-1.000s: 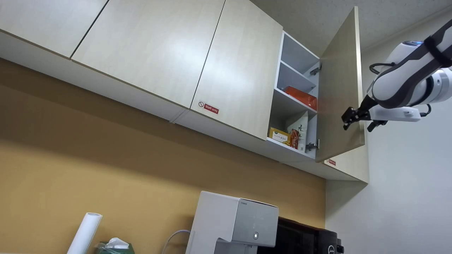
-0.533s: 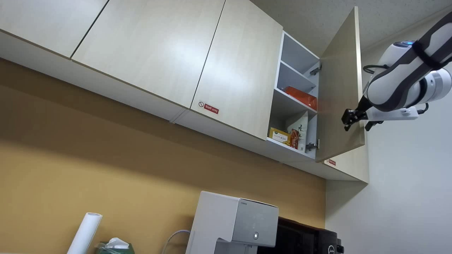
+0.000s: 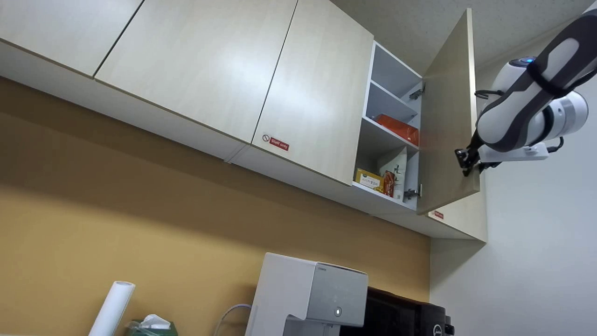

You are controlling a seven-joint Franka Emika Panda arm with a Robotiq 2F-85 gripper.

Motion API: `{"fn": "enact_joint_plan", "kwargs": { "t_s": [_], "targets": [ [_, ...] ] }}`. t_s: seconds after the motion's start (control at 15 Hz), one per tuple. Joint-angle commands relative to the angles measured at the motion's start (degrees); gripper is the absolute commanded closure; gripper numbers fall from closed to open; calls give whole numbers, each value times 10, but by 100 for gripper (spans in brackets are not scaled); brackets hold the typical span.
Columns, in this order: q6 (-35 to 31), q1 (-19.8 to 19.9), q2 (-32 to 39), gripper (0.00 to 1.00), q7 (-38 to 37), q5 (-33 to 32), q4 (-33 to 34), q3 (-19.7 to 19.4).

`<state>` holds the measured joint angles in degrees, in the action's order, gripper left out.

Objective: Close the open cabinet door

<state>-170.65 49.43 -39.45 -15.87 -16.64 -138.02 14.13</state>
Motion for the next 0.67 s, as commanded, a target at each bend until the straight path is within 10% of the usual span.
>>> {"fn": "enact_joint_plan", "kwargs": {
  "t_s": [0.0,0.6],
  "targets": [
    [-3,21,-1,93,-31,21,3,25],
    [45,171,-47,94,-162,45,28,193]
  ]
}}
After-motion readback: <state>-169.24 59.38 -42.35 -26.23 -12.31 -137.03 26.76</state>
